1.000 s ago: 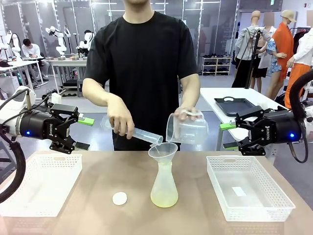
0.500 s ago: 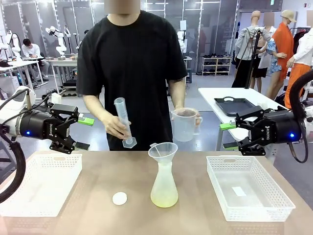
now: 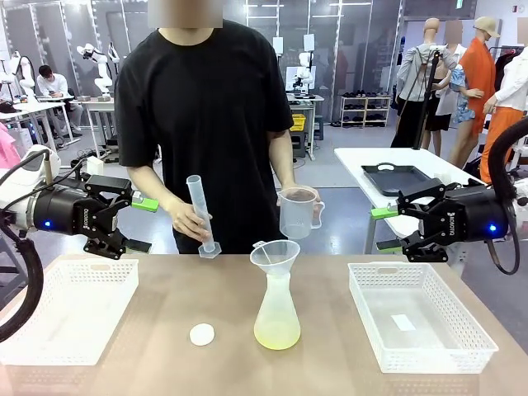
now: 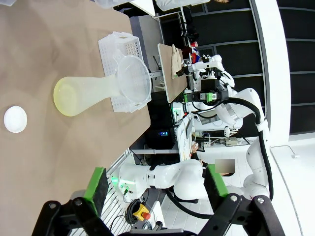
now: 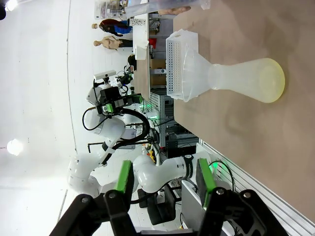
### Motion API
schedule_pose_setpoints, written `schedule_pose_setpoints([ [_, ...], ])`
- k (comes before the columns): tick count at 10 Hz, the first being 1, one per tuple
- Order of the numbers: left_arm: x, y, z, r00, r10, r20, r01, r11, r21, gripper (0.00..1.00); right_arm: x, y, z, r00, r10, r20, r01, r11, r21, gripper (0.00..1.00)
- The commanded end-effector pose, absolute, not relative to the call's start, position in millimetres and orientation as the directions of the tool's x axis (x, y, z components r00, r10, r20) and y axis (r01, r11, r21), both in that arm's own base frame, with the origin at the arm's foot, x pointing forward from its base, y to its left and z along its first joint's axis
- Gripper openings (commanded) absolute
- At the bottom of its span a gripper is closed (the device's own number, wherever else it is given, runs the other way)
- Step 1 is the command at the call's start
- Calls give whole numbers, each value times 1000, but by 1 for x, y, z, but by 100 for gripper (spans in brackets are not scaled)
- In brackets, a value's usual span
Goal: Prepare the solutions needed for the experiment.
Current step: Once the solution is in the Big flask , pick up the Plastic Funnel and place it back into the right Organizing basket.
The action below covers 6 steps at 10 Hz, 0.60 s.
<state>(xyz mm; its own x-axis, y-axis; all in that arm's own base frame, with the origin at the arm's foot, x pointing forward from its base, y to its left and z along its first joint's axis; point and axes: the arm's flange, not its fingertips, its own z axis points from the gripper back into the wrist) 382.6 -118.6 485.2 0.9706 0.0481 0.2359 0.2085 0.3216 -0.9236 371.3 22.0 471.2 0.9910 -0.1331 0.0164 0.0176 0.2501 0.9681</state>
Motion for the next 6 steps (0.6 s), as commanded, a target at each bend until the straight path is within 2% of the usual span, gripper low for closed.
schedule_pose_setpoints([
  [1, 382, -121, 487, 970, 58, 235, 208, 296, -932, 100, 371, 22, 472, 991, -132, 18, 16, 250, 968, 65],
  [5, 382, -121, 487, 970, 58, 235, 208, 296, -932, 100, 371, 22, 471, 991, -133, 16, 18, 250, 968, 65],
  [6, 382, -121, 487, 970, 58, 235, 208, 296, -932, 100, 372, 23, 472, 985, -171, 19, 33, 297, 954, 65],
])
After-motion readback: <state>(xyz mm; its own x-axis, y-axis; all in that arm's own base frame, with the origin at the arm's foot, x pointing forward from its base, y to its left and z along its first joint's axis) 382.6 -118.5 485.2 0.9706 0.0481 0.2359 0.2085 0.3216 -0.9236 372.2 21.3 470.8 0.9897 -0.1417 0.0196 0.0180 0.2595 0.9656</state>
